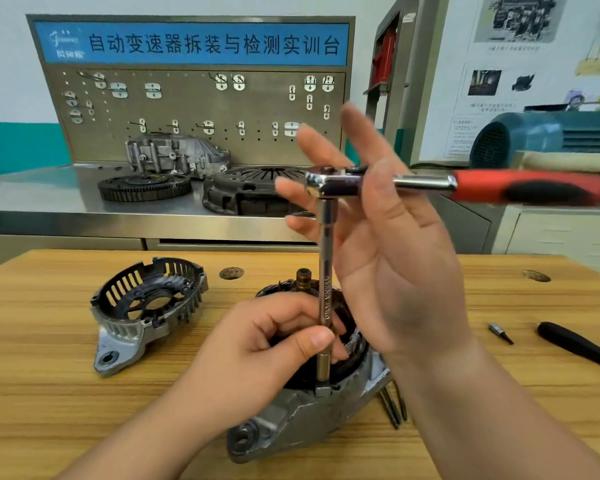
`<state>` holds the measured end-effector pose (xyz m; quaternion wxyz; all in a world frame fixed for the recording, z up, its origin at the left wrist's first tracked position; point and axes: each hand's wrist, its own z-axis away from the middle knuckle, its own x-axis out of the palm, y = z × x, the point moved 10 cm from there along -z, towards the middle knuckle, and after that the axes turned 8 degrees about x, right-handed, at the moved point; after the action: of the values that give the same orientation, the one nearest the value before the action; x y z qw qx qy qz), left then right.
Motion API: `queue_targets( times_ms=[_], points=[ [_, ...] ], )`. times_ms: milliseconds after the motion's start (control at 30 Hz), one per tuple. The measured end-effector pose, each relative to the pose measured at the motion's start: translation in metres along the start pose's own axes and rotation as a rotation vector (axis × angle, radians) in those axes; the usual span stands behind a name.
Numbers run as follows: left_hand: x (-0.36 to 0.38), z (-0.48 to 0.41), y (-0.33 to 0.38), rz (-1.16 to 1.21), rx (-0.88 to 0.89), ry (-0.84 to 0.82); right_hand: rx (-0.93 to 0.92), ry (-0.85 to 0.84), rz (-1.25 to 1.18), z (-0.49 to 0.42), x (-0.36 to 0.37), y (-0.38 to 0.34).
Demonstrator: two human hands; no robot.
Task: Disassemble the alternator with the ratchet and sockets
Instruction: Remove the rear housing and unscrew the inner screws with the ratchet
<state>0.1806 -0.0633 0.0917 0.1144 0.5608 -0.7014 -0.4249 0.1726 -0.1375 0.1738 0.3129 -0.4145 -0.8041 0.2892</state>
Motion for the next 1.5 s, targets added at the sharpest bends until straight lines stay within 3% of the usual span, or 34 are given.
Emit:
queue_targets(
  times_ms=[100, 300, 533, 800, 1000, 1300, 1500],
  points=[
    [-0.002, -0.001, -0.001, -0.016, 0.004, 0.03, -0.067, -0.008, 0.028, 0.001, 0.001, -0.007],
    [0.006, 0.003, -0.001, 0.035, -0.024, -0.041, 0.098, -0.026, -0.058, 0.001, 0.0, 0.015],
    [0.001, 0.001, -0.004, -0.029, -0.039, 0.011, -0.161, -0.014, 0.172, 0.005, 0.004, -0.014],
    [0.007, 0.002, -0.001, 0.013, -0.029, -0.047, 0.081, -0.013, 0.028, 0.001, -0.004, 0.013],
    [0.003, 0.001, -0.003, -0.018, -0.035, 0.006, -0.138, -0.022, 0.189, 0.0, 0.005, -0.017],
    [0.005, 0.001, 0.002, -0.041, -0.016, -0.023, 0.087, -0.072, 0.008, 0.0, 0.001, 0.011],
    [0.001, 0.002, 0.0, -0.032, -0.023, 0.05, -0.131, -0.141, 0.26, 0.0, 0.022, -0.023]
  ],
)
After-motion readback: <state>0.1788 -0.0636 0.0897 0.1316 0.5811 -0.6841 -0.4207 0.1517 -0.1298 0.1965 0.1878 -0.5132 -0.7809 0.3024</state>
